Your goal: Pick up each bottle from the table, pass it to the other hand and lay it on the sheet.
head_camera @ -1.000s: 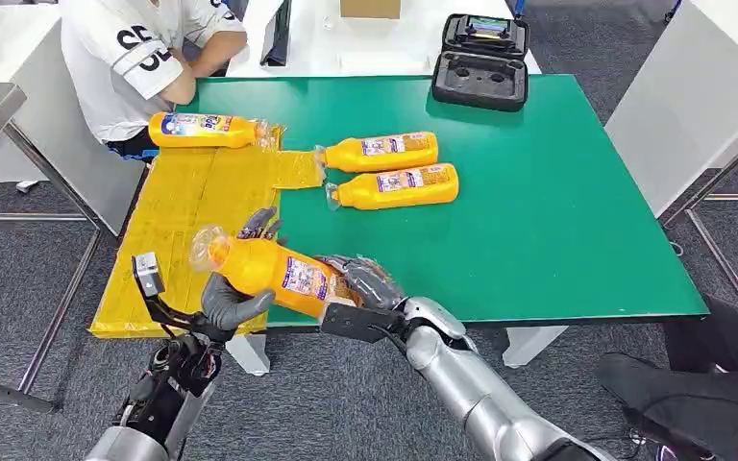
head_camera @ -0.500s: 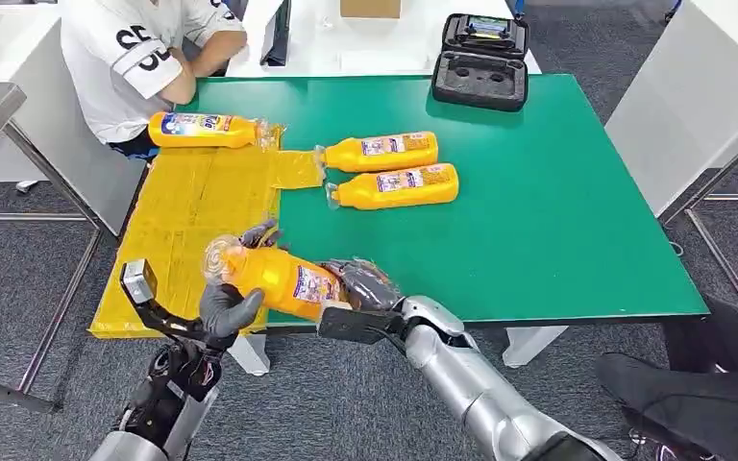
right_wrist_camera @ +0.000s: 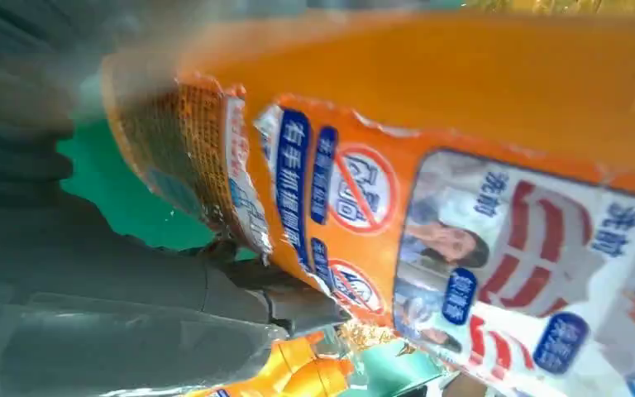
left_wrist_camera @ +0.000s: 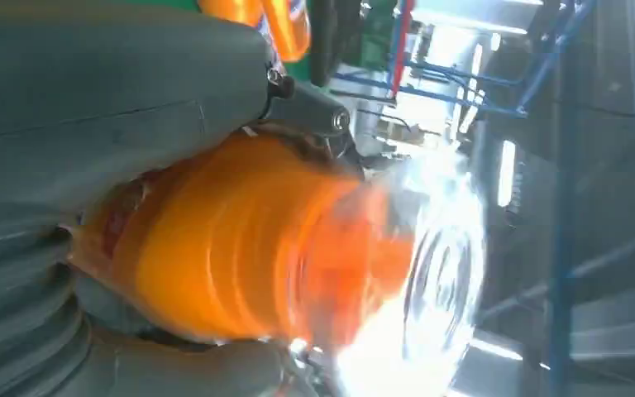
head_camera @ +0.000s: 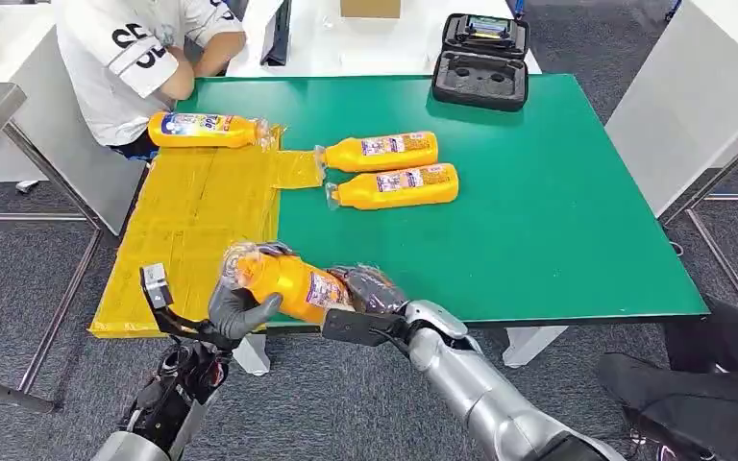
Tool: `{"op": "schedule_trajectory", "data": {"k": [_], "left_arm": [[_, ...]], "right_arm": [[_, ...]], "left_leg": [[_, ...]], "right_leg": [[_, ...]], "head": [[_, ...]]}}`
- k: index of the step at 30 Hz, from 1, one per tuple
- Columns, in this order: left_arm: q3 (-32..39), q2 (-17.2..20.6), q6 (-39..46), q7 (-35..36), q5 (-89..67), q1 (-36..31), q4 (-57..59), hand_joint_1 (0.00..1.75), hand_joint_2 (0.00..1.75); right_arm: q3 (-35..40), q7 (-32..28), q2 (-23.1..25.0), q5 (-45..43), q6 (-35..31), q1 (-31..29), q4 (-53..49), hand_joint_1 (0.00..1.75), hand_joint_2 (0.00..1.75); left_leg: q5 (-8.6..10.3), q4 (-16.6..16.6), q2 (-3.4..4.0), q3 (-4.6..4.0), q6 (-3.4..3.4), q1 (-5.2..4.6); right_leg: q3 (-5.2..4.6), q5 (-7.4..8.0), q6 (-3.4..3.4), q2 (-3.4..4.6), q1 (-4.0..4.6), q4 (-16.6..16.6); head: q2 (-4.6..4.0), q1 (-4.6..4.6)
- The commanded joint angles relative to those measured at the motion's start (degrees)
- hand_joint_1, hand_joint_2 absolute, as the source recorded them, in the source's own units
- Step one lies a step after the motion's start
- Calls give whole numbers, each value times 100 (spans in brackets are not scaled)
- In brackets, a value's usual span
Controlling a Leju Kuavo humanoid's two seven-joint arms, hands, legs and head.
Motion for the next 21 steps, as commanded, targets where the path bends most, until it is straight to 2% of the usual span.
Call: {"op": "schedule_trajectory", "data": {"k": [1, 21], "left_arm": [[-185, 84, 154, 88, -128, -302, 621, 0, 175], [-102, -14, -524, 284, 383, -365, 740, 0, 175]], "right_arm": [[32, -20, -25, -83, 33, -294, 285, 175, 175], [-25, 46, -92, 16, 4, -245, 87, 175, 175]], "left_leg": [[1, 2, 4, 0, -10, 5], [1, 4, -2, -4, -8, 5]], "right_leg": [[0, 3, -9, 3, 5, 1], [-3, 1, -8, -4, 5, 2]], "head": [[0, -2], [0, -2]]}}
